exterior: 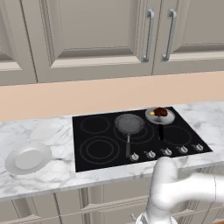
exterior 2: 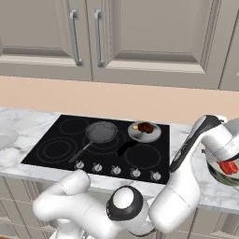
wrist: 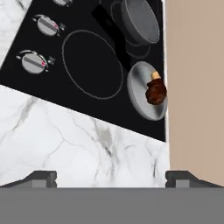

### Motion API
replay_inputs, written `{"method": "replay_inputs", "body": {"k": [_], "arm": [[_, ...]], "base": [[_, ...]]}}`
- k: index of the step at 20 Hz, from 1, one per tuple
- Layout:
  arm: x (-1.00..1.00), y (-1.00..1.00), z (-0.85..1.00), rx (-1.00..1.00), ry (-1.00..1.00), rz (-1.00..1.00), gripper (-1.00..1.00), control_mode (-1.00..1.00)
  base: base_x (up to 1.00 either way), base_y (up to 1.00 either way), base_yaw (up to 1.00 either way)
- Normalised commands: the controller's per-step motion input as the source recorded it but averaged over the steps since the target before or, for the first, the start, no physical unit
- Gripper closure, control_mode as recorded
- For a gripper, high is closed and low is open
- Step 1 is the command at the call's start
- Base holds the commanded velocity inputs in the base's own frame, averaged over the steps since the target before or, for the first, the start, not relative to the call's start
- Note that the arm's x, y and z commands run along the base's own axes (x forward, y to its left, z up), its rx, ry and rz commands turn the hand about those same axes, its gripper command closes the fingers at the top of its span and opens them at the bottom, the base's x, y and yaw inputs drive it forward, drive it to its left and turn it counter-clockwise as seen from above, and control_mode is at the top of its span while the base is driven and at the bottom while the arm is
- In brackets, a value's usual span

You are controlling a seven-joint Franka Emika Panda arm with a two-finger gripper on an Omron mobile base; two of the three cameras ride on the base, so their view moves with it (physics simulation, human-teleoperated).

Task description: Place one of the steaks on the plate and the other in the bowl. Then place the bowl in the fridge.

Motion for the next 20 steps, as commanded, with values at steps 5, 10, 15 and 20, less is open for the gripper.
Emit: {"method": "replay_inputs", "body": {"k": [5,10,15,20], "arm": [[-0.69,1.00,0.04,-0.18,-0.07,0.03,-1.00,-1.00],[0.07,1.00,-0.03,-0.21,-0.01,-0.03,-1.00,-1.00],[0.49,1.00,-0.24,-0.20,0.08,-0.14,-1.00,-1.00],[0.64,0.96,0.00,-0.09,0.11,-0.14,-1.00,-1.00]], "base": [[0.00,0.00,0.00],[0.00,0.00,0.00],[0.00,0.00,0.00],[0.00,0.00,0.00]]}}
